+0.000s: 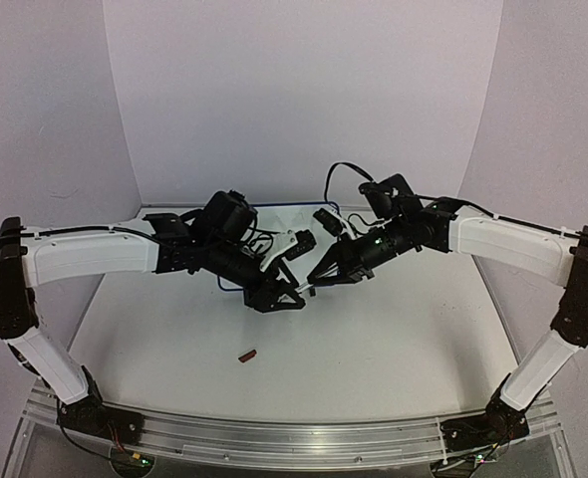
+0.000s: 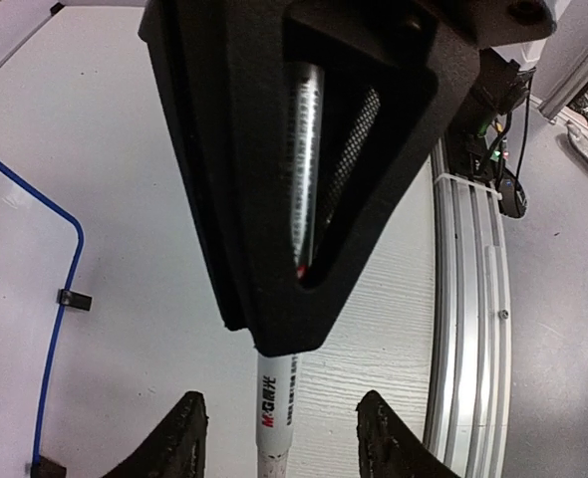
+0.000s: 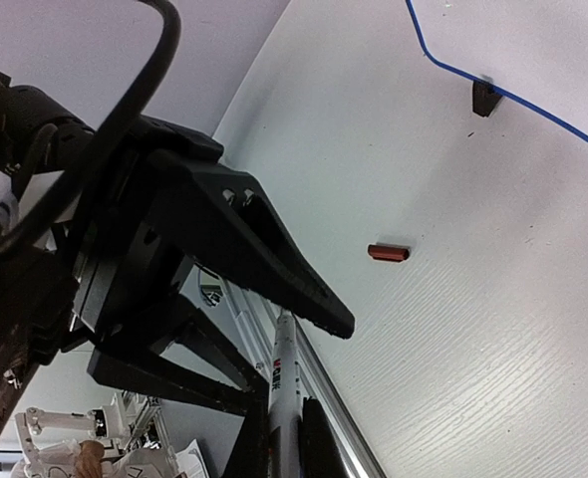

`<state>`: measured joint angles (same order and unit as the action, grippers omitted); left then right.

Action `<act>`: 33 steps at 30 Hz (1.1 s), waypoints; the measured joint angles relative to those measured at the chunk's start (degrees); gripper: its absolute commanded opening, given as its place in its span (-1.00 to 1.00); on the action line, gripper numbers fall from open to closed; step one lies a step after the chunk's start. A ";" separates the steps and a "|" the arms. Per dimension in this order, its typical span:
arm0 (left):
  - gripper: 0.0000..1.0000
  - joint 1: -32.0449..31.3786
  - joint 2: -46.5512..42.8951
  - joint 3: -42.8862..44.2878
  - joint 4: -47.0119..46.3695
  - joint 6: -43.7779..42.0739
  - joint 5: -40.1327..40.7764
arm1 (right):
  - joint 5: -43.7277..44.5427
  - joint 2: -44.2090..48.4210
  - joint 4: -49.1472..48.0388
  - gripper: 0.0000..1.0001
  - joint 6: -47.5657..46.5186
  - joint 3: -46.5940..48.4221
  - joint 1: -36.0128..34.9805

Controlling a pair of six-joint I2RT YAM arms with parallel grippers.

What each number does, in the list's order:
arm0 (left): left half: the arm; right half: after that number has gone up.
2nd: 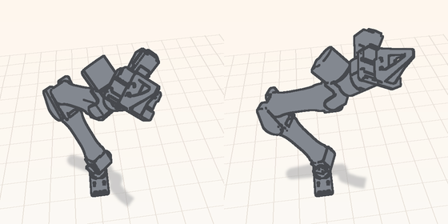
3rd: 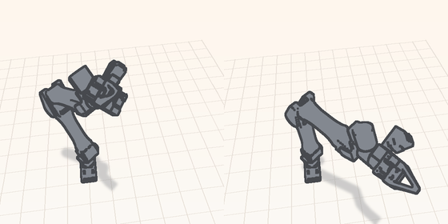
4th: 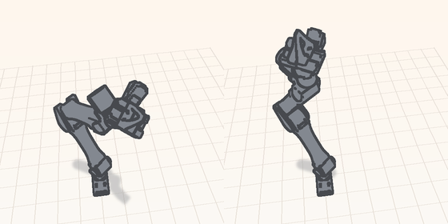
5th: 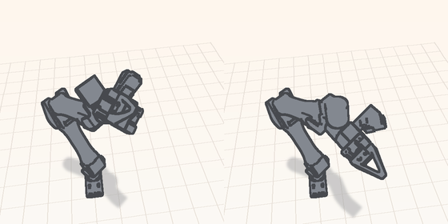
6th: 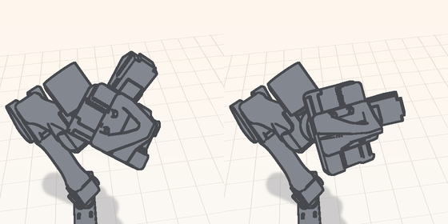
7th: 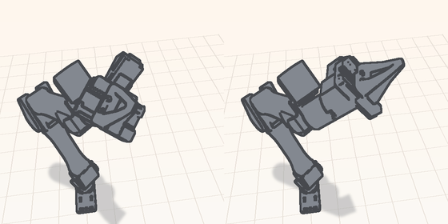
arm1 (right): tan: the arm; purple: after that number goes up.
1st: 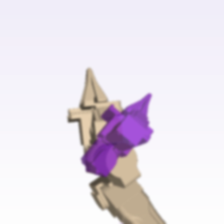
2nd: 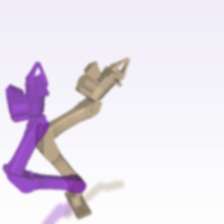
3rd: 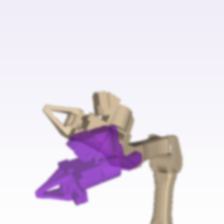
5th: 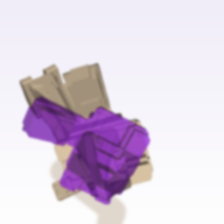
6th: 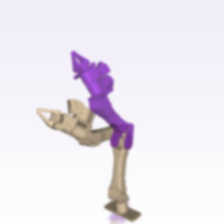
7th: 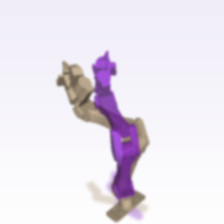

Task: Write a sentence on the whiteboard
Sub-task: Pass from the left arm to the right, then hold the whiteboard at the center of the board.

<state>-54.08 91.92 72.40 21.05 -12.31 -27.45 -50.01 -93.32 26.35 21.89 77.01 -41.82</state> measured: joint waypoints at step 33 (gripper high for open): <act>0.75 43.68 -18.13 -26.37 -22.61 23.47 -0.12 | 38.85 12.65 -21.53 -1.00 4.90 -16.06 -5.26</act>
<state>-10.40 73.79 46.03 -1.55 11.16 -27.57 -11.15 -80.67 4.82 26.79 60.95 -47.09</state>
